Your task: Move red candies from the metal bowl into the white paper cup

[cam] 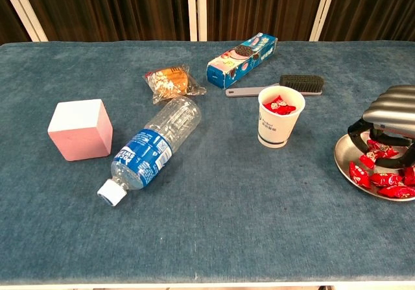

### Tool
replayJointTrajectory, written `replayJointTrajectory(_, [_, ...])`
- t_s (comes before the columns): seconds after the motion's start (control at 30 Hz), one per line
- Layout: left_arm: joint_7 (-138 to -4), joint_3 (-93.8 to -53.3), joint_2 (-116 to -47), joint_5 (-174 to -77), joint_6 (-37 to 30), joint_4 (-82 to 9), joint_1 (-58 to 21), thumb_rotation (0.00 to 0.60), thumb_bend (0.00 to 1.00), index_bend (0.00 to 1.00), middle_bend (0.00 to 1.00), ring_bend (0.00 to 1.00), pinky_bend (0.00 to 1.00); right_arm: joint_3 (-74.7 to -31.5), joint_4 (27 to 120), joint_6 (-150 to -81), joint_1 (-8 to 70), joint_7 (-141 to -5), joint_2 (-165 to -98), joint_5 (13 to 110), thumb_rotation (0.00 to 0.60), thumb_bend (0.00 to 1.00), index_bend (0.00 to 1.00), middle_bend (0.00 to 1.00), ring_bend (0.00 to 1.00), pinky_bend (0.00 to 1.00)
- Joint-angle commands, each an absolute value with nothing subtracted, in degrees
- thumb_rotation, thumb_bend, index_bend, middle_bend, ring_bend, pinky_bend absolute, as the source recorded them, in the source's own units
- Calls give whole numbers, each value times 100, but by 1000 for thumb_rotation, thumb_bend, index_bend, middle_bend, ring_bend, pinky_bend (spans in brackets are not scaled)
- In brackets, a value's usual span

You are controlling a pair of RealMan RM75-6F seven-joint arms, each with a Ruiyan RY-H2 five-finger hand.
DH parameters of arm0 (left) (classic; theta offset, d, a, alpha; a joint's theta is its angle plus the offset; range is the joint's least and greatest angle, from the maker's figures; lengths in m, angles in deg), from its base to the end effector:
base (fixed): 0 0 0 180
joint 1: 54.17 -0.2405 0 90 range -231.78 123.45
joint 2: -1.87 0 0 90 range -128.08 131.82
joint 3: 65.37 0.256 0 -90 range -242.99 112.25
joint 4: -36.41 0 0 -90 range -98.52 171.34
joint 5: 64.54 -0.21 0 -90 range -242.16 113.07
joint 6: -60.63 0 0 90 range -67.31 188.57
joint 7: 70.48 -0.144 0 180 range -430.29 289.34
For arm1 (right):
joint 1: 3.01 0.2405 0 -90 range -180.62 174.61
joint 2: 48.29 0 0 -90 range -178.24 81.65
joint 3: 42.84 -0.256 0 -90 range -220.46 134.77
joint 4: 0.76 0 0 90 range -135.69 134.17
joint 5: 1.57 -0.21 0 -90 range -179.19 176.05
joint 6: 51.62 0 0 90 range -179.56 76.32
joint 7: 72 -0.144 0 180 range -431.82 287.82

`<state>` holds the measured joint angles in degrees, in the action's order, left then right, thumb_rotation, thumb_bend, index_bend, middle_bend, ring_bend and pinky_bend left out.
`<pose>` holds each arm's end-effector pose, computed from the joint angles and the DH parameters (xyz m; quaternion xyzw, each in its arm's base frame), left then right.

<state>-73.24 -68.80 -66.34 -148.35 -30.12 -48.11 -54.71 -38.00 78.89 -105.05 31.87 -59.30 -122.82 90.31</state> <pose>-0.3450 0.1520 0.1660 -0.5613 -0.3562 -0.3501 0.6600 -0.2554 -0.2884 0.0325 0.8708 -0.2172 0.2220 0.3811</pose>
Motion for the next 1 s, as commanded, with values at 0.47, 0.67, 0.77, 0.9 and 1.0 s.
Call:
replayJointTrajectory(0.47, [-7423, -6903, -6600, -14883, -2982, -4913, -5408, 600, 8, 0, 0, 0, 0, -4991, 8806, -10402, 3928, -6094, -12283, 8350, 600, 611, 641, 932, 1000, 1000])
replayJointTrajectory(0.67, [-7403, -6904, -6576, -14858, -2985, -4903, -5423, 600, 7, 0, 0, 0, 0, -5063, 8731, -10092, 4169, -5881, -12644, 8076, 600, 611, 624, 932, 1000, 1000])
replayJointTrajectory(0.77, [-7383, -6898, -6584, -14848, -2978, -4881, -5430, 600, 7, 0, 0, 0, 0, -5061, 8698, -10018, 4231, -5769, -12738, 7983, 600, 606, 609, 932, 1000, 1000])
replayJointTrajectory(0.9, [-7351, -6892, -6608, -14838, -2976, -4841, -5439, 600, 7, 0, 0, 0, 0, -5064, 8701, -9991, 4266, -5643, -12764, 7866, 600, 591, 576, 932, 1000, 1000])
replayJointTrajectory(1.0, [-7319, -6894, -6624, -14829, -2969, -4811, -5440, 600, 7, 0, 0, 0, 0, -5056, 8722, -9994, 4264, -5586, -12742, 7776, 600, 554, 548, 932, 1000, 1000])
